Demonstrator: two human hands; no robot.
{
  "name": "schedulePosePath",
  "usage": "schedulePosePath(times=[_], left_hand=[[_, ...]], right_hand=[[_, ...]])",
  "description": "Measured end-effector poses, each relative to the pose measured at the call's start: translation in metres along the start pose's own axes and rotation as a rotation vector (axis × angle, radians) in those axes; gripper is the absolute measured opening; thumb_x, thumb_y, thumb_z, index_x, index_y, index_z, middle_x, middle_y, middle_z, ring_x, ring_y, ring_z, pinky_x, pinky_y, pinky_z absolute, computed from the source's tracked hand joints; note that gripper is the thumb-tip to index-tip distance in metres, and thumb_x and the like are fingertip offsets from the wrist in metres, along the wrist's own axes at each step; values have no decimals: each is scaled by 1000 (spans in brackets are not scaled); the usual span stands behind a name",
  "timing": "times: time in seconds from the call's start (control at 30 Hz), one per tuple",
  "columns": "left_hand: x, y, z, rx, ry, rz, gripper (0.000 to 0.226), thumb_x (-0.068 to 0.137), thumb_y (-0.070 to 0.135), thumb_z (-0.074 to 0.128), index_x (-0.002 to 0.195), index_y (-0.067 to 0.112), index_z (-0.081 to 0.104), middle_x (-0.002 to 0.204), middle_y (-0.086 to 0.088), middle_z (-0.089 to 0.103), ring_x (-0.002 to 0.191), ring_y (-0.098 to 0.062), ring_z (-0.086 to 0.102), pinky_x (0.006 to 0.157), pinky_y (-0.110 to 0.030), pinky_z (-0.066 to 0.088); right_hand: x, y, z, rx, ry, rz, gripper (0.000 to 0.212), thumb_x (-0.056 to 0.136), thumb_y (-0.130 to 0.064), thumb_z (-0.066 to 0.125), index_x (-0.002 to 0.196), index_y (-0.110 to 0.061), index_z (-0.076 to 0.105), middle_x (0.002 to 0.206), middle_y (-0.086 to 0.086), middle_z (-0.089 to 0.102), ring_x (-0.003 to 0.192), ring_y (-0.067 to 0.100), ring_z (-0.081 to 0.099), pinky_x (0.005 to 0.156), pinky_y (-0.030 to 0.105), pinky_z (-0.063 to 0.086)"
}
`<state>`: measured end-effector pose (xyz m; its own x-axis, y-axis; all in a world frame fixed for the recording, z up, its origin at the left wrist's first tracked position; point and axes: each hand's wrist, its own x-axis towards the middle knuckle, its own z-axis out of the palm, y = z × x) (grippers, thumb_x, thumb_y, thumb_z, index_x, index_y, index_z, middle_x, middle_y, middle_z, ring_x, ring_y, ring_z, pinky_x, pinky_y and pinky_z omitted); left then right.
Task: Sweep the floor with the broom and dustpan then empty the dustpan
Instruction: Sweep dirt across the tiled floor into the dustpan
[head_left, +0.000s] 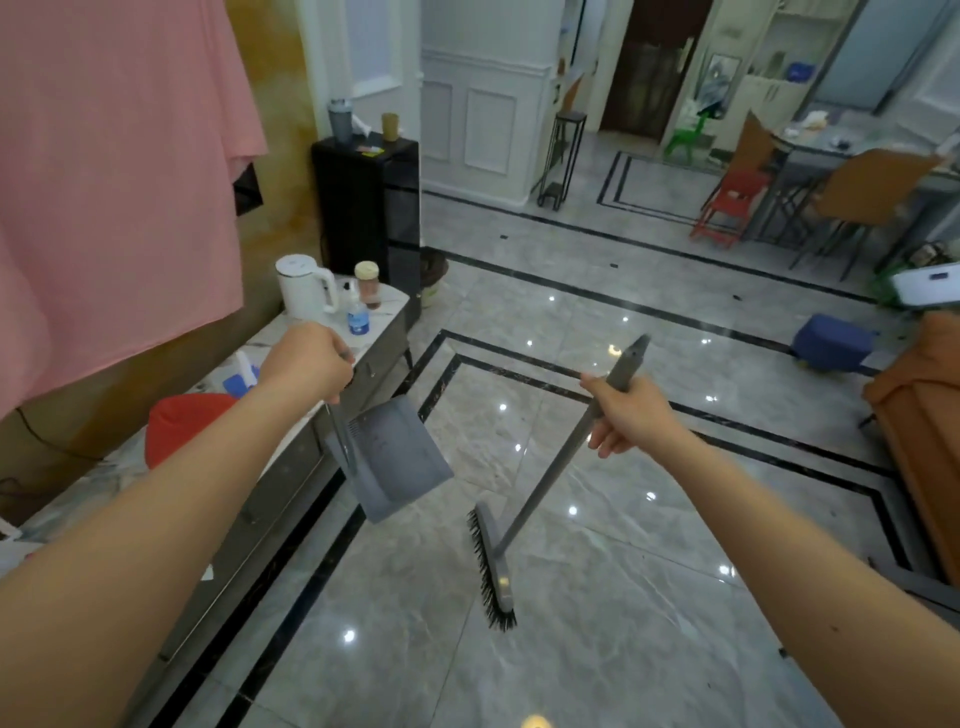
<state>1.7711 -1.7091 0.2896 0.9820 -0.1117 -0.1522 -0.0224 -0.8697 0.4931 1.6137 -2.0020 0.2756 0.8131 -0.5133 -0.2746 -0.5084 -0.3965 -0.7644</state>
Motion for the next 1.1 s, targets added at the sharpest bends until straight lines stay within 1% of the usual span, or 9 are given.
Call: schedulePosePath(times=[0.07, 0.17, 0.33, 0.4, 0.47, 0.53, 0.77, 0.9, 1.1], left_hand=[[-17, 20, 15, -10, 25, -14, 16, 87, 9, 59, 91, 20, 71, 74, -5, 70, 71, -19, 66, 75, -34, 57], [-38, 53, 42, -44, 22, -30, 14, 89, 10, 57, 87, 19, 68, 70, -4, 67, 76, -21, 67, 76, -34, 56], [-51, 104, 88, -79, -7, -36, 18, 88, 11, 60, 78, 25, 64, 94, -6, 69, 82, -24, 69, 82, -38, 58], [-46, 124, 102, -88, -5, -21, 15, 87, 14, 61, 79, 24, 67, 95, -7, 70, 84, -27, 69, 82, -39, 58], [-35, 146, 115, -119, -31, -21, 11, 89, 18, 60, 86, 20, 71, 91, -7, 71, 76, -25, 70, 81, -39, 59], [-18, 167, 128, -163, -67, -34, 10, 89, 17, 60, 87, 17, 71, 87, -6, 72, 68, -21, 69, 80, -39, 59], [68, 227, 167, -204, -90, -55, 15, 89, 20, 59, 83, 14, 71, 88, -7, 73, 80, -26, 71, 81, -38, 59], [130, 264, 179, -185, -125, -68, 18, 91, 16, 54, 93, 10, 71, 92, -9, 73, 84, -24, 71, 80, -33, 58], [206, 316, 196, -181, -128, -86, 17, 90, 13, 53, 91, 11, 70, 88, -8, 74, 76, -21, 73, 75, -31, 56]], right_hand=[[-7, 19, -25, 1, 4, 4, 41, 94, -46, 46, 96, -7, 59, 60, 14, 70, 48, 22, 67, 48, 26, 53], [-12, 50, -63, 39, -1, 41, 36, 96, -38, 47, 101, -6, 61, 63, 20, 70, 52, 25, 70, 52, 29, 58], [-2, 91, -122, 67, 2, 100, 29, 95, -26, 49, 102, -1, 62, 70, 26, 70, 61, 33, 71, 60, 36, 61], [10, 100, -139, 62, 1, 99, 29, 94, -26, 50, 101, -1, 63, 69, 24, 70, 58, 31, 71, 58, 33, 60], [31, 106, -155, 56, 5, 101, 27, 93, -25, 52, 100, -2, 63, 70, 24, 71, 57, 30, 71, 56, 32, 60], [57, 108, -169, 40, -1, 98, 24, 92, -22, 53, 100, -2, 63, 72, 26, 71, 58, 31, 71, 57, 32, 60], [180, 89, -204, -70, -16, 58, 21, 91, -19, 54, 96, 0, 61, 74, 26, 71, 61, 32, 71, 58, 34, 61], [261, 71, -226, -123, -20, 81, 21, 89, -17, 55, 94, 2, 62, 70, 24, 71, 61, 32, 72, 57, 34, 60], [370, 66, -256, -96, 7, 111, 22, 90, -18, 54, 95, 2, 63, 72, 25, 71, 60, 31, 72, 50, 29, 56]])
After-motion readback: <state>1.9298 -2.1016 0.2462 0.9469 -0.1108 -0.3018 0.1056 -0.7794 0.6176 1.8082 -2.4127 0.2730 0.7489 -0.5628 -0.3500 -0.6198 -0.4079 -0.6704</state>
